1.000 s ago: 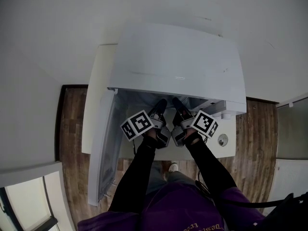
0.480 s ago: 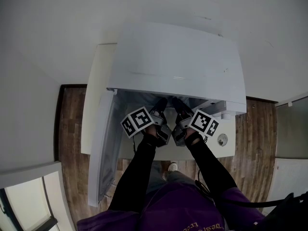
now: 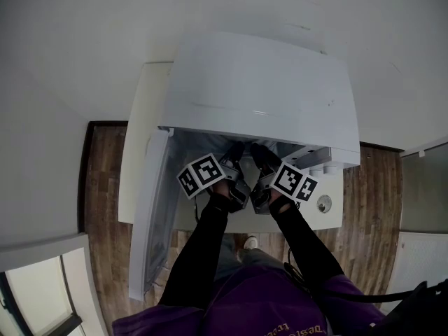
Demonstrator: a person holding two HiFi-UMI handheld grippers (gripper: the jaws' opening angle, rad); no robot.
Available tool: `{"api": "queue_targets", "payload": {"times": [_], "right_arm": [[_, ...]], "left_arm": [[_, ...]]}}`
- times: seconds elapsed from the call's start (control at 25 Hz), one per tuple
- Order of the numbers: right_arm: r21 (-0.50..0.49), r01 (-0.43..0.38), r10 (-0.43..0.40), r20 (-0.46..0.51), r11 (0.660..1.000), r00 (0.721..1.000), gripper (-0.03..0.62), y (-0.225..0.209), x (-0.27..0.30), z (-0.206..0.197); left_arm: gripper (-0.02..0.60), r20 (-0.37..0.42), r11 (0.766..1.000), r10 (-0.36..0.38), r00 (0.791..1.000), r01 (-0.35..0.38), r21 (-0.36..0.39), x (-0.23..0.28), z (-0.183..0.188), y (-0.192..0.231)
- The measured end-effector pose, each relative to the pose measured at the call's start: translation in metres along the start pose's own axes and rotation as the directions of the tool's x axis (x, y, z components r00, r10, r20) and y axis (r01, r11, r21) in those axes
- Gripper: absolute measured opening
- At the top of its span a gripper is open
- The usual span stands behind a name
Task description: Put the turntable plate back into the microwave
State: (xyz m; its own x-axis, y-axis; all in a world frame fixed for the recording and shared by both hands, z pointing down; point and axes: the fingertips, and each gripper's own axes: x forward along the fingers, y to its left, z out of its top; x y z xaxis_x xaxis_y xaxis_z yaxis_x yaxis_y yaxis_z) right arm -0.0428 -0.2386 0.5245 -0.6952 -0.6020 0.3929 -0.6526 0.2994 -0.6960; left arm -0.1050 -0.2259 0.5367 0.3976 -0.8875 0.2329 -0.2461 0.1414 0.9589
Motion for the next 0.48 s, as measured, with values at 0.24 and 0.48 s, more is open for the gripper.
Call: {"api": "queue_targets", "payload": {"times": [0.24,0.48], "right_arm": [[-0.155,0.028,-0.033,-0.033,0.988,0.999,0.179,0.004,-0.012,-0.003],[-0.303,0.042,-0.070,-0.082,0.952,0.994,0.056,0.009,-0.020,-0.014]], "left_arm": [[0.057,0.017,1.000,0.008,1.000,-0.007,-0.012,0.004,0.007,-0.002],[0.060,0.012,0.999,0.035,0.999,-0.035,-0.019,0.008,0.006,0.001]]}}
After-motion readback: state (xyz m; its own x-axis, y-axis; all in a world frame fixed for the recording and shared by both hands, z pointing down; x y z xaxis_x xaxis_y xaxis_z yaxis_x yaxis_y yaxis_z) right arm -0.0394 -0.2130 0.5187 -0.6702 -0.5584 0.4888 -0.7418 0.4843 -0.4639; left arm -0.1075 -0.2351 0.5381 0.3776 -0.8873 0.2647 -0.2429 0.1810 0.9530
